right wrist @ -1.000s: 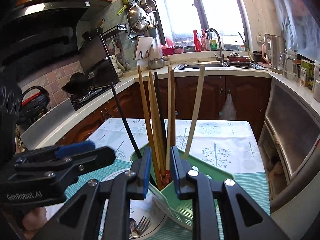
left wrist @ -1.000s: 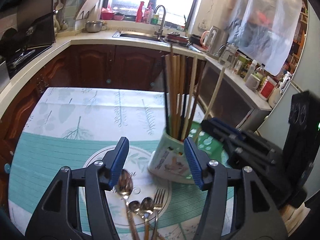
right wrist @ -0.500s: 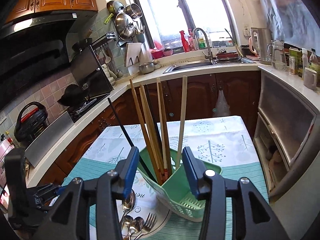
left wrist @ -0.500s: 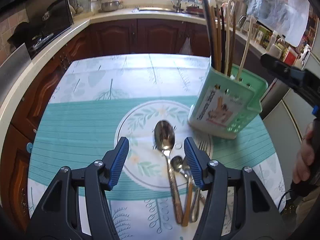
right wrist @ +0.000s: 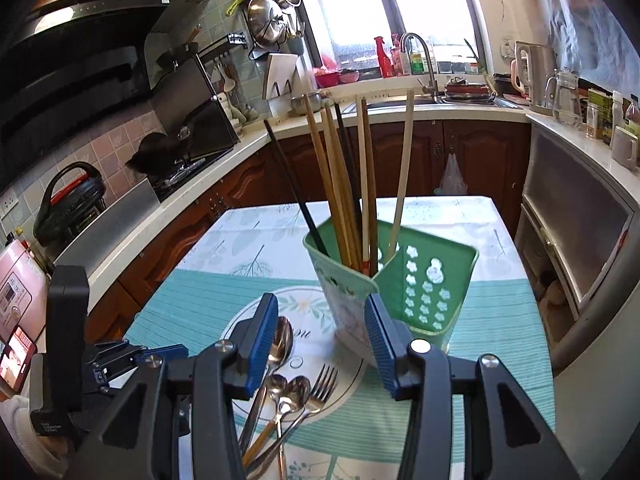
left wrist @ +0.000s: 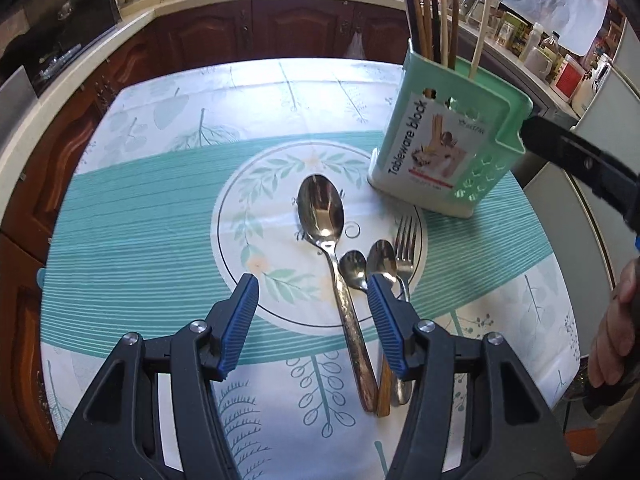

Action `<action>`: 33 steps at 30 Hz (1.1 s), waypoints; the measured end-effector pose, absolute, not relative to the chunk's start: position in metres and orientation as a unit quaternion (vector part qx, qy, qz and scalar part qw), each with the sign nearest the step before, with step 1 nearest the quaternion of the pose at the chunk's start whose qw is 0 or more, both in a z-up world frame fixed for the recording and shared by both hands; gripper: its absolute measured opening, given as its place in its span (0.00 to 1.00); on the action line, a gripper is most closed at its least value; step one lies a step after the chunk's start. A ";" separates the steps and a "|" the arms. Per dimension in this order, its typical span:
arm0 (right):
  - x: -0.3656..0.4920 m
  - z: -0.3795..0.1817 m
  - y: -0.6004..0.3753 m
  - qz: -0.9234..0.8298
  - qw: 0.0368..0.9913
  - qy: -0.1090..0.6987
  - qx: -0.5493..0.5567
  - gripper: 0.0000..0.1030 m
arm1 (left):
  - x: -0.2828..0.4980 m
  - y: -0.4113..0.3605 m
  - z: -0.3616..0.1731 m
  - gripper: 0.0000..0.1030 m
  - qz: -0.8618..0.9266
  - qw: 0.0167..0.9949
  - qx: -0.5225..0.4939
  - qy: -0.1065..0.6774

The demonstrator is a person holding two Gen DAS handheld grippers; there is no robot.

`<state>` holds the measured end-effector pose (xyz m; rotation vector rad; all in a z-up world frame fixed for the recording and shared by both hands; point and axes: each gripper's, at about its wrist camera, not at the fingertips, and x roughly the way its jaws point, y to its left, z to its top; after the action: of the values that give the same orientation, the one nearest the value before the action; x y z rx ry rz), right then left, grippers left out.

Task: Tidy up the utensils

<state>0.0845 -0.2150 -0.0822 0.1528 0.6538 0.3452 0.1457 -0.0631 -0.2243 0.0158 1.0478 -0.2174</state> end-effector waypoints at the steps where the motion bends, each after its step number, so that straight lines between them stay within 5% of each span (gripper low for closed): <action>1: 0.083 -0.085 -0.214 0.170 0.927 0.324 0.075 0.44 | 0.146 -0.064 -0.227 0.44 -0.107 0.857 0.006 0.503; 14: 0.080 -0.132 -0.196 0.171 0.897 0.400 0.080 0.44 | 0.201 -0.053 -0.265 0.37 -0.146 0.800 -0.044 0.580; 33: 0.091 -0.166 -0.190 0.180 0.874 0.444 0.088 0.44 | 0.276 -0.050 -0.295 0.24 -0.204 0.797 -0.095 0.561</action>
<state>0.0906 -0.1901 -0.1663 0.1835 0.9266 0.3751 0.2759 -0.0504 -0.2946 -0.2038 1.2049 -0.4389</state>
